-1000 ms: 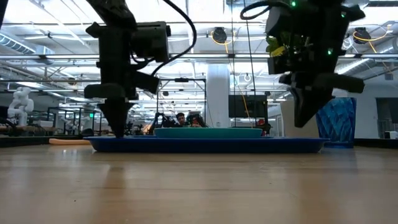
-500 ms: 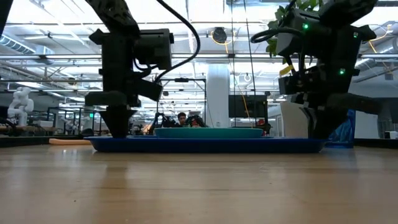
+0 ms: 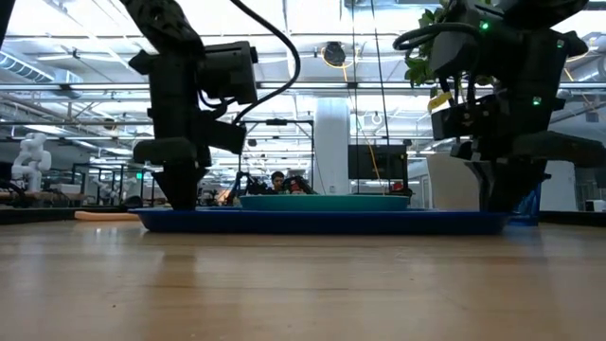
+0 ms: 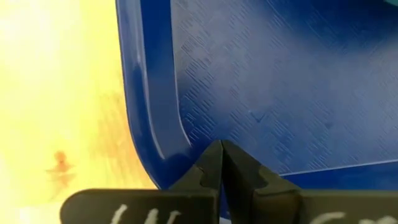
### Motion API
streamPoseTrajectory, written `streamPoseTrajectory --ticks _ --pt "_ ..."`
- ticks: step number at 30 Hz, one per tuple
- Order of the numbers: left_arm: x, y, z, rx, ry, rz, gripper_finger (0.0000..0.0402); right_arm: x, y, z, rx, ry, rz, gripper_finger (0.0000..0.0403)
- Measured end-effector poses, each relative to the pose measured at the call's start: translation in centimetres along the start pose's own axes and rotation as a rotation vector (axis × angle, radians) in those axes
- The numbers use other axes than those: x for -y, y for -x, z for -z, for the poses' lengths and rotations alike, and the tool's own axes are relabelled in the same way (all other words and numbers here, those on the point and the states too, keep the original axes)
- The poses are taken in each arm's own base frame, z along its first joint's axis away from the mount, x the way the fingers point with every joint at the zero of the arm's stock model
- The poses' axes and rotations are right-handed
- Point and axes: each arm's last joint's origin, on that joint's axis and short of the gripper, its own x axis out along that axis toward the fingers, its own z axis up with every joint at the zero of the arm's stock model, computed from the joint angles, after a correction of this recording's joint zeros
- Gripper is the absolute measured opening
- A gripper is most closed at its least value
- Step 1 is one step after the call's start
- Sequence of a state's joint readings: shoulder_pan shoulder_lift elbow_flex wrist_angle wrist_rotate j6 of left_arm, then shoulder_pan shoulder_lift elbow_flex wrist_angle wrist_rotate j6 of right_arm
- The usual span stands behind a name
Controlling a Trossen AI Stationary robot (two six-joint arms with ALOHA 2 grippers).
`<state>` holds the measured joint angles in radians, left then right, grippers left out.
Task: Pick and place plate/cup/fork/spoon on tray
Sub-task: Move the blue tray to the center of the table
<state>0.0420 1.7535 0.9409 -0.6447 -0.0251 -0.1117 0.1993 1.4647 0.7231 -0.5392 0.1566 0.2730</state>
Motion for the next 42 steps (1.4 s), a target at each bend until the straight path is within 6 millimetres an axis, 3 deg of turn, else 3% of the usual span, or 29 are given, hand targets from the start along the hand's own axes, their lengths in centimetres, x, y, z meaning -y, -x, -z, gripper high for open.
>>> streamPoseTrajectory --ticks 24,42 --pt "4.8 0.1 1.0 -0.024 0.01 0.068 0.0001 -3.5 0.6 1.1 0.018 -0.041 -0.048 0.0" --pt "5.3 0.1 1.2 -0.025 0.035 0.078 0.0001 -6.0 1.2 1.9 0.06 -0.084 -0.101 0.0"
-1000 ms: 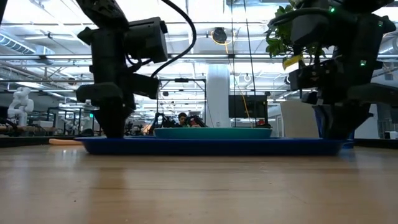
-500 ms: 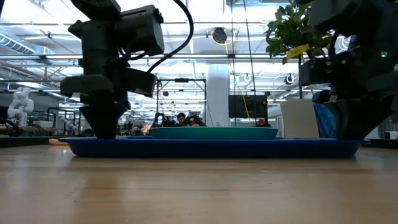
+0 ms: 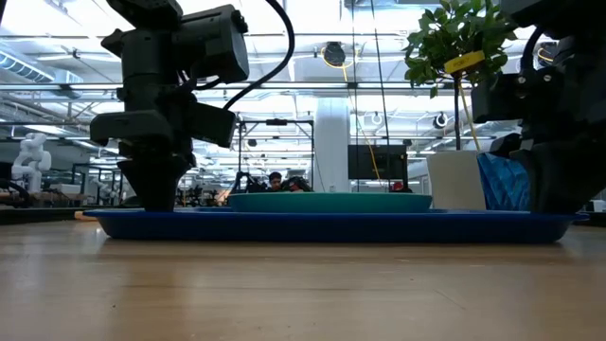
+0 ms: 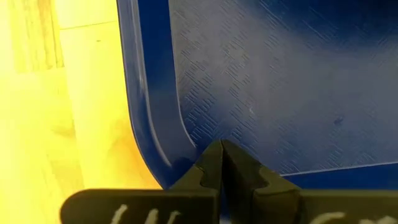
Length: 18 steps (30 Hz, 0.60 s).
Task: Pick and place plate/cup/fork/spoon on tray
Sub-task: Move the blue tray to the center of the table
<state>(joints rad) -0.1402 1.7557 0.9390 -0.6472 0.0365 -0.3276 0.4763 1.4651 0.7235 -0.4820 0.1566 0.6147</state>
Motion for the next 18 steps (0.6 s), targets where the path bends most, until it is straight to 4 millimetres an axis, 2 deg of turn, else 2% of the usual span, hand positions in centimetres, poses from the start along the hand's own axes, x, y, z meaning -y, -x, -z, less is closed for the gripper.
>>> streamPoseTrajectory --ticks 12,18 --pt "1.7 -0.1 0.6 0.0 0.01 0.019 0.0001 -0.1 0.0 0.0 0.004 -0.017 -0.011 0.0" --pt "1.8 -0.1 0.6 -0.003 0.029 0.024 0.0001 -0.6 0.1 0.1 0.015 -0.021 -0.023 0.0"
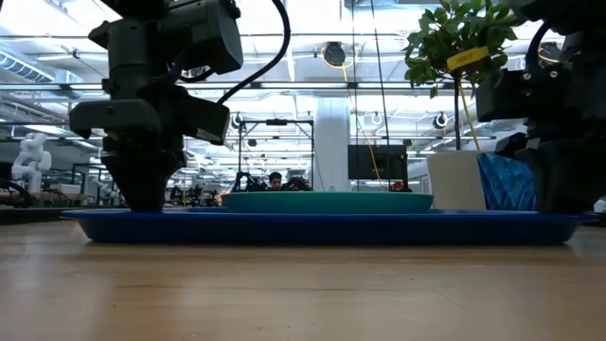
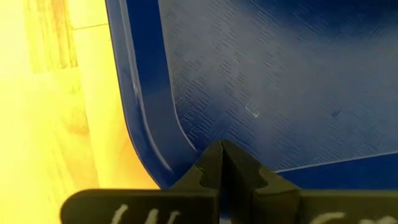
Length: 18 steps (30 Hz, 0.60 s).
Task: Pick and place plate/cup/fork/spoon on tray
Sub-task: Move the blue tray to the center of the table
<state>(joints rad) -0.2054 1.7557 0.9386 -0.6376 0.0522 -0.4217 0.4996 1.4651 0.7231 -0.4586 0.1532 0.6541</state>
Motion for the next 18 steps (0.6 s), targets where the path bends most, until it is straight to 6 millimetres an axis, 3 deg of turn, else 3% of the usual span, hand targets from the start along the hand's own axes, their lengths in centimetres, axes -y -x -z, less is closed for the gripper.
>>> streamPoseTrajectory --ticks 7,18 --pt "0.0 0.0 -0.02 0.001 -0.004 0.001 0.0003 -0.11 0.02 0.09 0.001 -0.001 0.001 0.0" --pt "0.0 0.06 -0.02 0.006 0.0 0.003 0.0052 -0.01 0.01 0.04 0.015 0.006 0.023 0.0002"
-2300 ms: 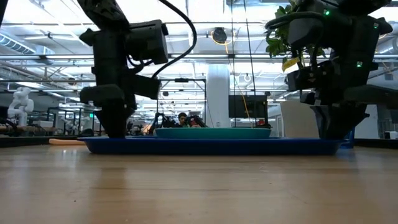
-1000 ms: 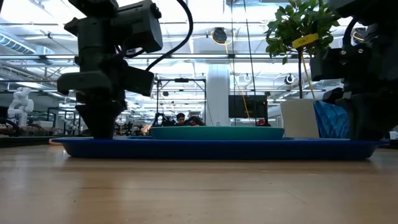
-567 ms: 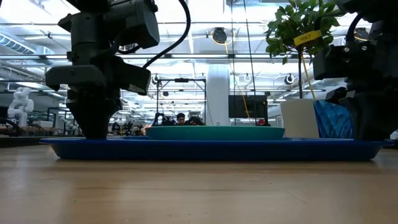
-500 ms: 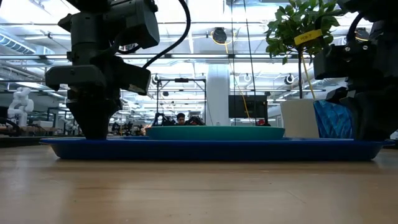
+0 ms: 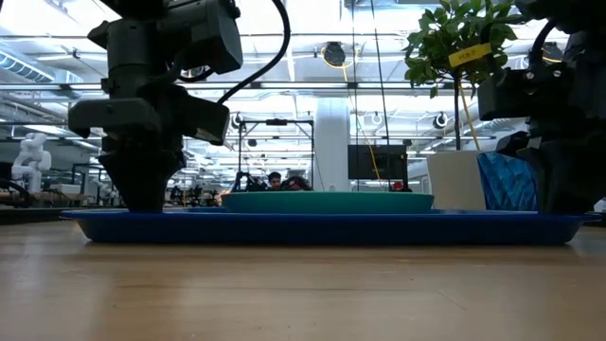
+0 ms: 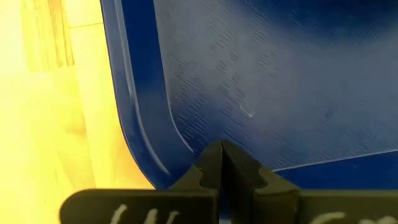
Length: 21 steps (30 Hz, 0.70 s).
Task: Pick and place plate/cup/fork/spoon on tray
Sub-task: Move the blue tray to the center of the table, then put the blue cup on the blue tray to the top right of the light blue plate
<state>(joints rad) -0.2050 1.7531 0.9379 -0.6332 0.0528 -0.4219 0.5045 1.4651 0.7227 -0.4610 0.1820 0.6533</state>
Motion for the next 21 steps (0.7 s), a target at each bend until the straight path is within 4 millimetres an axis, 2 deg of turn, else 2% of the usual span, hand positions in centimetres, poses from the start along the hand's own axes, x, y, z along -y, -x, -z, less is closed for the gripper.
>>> streamPoseTrajectory --ticks 5,10,17,21 --pt "0.1 1.5 -0.1 0.042 -0.004 0.017 0.0066 -0.1 0.0 -0.2 0.019 0.006 -0.007 0.0025" --pt "0.4 4.8 -0.5 0.152 -0.035 0.04 0.0067 0.0 0.7 -0.6 0.054 0.004 0.001 0.0064" --pt "0.3 8.3 -0.4 0.26 -0.048 0.017 0.0067 1.1 4.8 -1.8 0.151 -0.024 -0.009 0.0102" --pt "0.2 10.1 -0.3 0.312 -0.059 -0.017 0.0067 2.3 8.0 -1.7 0.234 -0.013 0.079 0.0105"
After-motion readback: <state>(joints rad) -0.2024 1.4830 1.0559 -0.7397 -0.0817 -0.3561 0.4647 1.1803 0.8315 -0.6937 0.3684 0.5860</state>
